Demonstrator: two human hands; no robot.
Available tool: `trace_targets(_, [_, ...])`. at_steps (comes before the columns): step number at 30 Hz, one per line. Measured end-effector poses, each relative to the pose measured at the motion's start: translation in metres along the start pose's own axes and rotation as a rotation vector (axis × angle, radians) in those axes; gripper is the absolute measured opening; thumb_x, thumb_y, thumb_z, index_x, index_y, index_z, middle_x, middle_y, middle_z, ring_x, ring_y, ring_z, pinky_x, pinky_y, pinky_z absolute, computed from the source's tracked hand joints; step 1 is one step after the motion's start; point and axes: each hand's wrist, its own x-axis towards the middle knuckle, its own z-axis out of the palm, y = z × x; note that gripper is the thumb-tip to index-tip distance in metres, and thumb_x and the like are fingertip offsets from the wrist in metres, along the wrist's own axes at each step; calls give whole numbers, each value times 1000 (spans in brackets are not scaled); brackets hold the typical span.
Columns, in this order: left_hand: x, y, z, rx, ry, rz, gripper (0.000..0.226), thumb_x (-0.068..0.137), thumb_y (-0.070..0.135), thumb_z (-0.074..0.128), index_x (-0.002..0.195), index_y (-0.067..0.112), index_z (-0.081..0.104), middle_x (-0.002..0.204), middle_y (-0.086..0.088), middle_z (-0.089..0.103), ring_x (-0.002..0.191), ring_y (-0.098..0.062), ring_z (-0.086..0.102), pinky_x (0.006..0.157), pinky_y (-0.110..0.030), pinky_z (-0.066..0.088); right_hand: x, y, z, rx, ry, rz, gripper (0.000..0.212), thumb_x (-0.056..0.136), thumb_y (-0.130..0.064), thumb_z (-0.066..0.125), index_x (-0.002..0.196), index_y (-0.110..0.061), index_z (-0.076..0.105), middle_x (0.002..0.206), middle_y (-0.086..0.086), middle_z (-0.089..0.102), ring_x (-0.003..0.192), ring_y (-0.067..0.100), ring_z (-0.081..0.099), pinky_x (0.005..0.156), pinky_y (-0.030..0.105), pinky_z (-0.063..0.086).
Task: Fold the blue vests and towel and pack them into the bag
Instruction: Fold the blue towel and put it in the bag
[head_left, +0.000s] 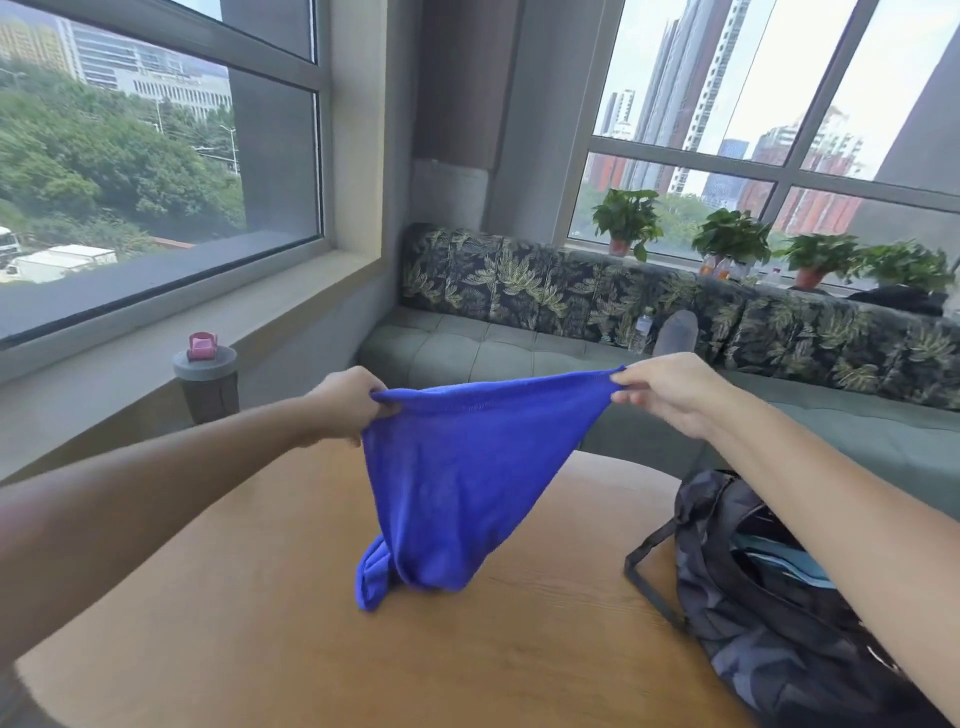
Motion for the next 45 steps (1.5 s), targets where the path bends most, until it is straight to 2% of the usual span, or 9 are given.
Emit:
trace_targets(4, [57, 26, -22, -186, -61, 26, 20, 102, 9, 57, 83, 7, 63, 67, -4, 61, 60, -19, 69, 51, -23, 52, 49, -11, 14, 209, 2, -23, 15, 96, 16, 48, 90, 6, 58, 98, 22, 60, 89, 38, 71, 63, 28, 63])
trace_targets(7, [105, 54, -44, -70, 103, 136, 13, 91, -6, 64, 89, 7, 59, 78, -7, 57, 84, -34, 69, 64, -33, 58, 87, -28, 26, 92, 127, -196, 25, 94, 13, 52, 78, -3, 62, 92, 15, 63, 104, 34, 68, 73, 24, 62])
trace_targets(12, [160, 96, -77, -213, 413, 187, 10, 100, 10, 46, 108, 15, 51, 82, -4, 53, 67, -21, 51, 50, -28, 40, 133, -71, 32, -155, 337, -445, 13, 81, -13, 79, 82, -21, 69, 94, 4, 74, 87, 21, 70, 82, 39, 58])
trace_targets(21, [189, 113, -86, -352, 515, 443, 13, 101, 19, 44, 92, 11, 47, 65, 6, 44, 56, -12, 34, 46, -19, 28, 162, -96, 20, -170, 409, -639, 11, 85, -26, 69, 81, -28, 59, 89, -6, 67, 87, 17, 65, 82, 37, 52])
trace_targets(30, [154, 40, -15, -311, 475, 377, 27, 101, 27, 50, 81, 10, 46, 71, -17, 53, 64, -18, 38, 62, -38, 32, 118, 9, 24, -245, 277, -582, 14, 93, -21, 68, 85, -14, 60, 82, 1, 66, 72, 11, 58, 68, 21, 43])
trace_targets(33, [136, 10, 20, -323, 479, 326, 35, 104, 27, 54, 74, 9, 45, 65, -13, 46, 62, -15, 35, 61, -37, 32, 102, 57, 26, -323, 220, -531, 23, 95, -30, 67, 79, -17, 58, 75, 5, 65, 68, 18, 55, 66, 28, 42])
trace_targets(36, [112, -24, 60, -346, 469, 251, 38, 104, 26, 54, 73, 8, 45, 60, 2, 37, 59, -14, 30, 58, -38, 30, 78, 103, 26, -403, 180, -485, 25, 95, -27, 69, 75, -18, 56, 69, 4, 62, 60, 11, 47, 59, 20, 37])
trace_targets(40, [69, -75, 118, -368, 384, 121, 45, 96, 47, 45, 83, 7, 61, 65, -11, 55, 61, -13, 42, 59, -37, 37, 43, 173, 28, -424, 96, -373, 20, 99, -21, 64, 80, -21, 56, 75, -6, 65, 72, 12, 57, 68, 24, 42])
trace_targets(45, [10, -116, 173, -348, 302, 6, 29, 104, 23, 56, 78, 15, 66, 62, -1, 59, 57, -11, 47, 54, -29, 34, 2, 250, 29, -590, 25, -322, 21, 104, -16, 52, 88, -29, 51, 73, -8, 60, 63, 10, 50, 63, 19, 40])
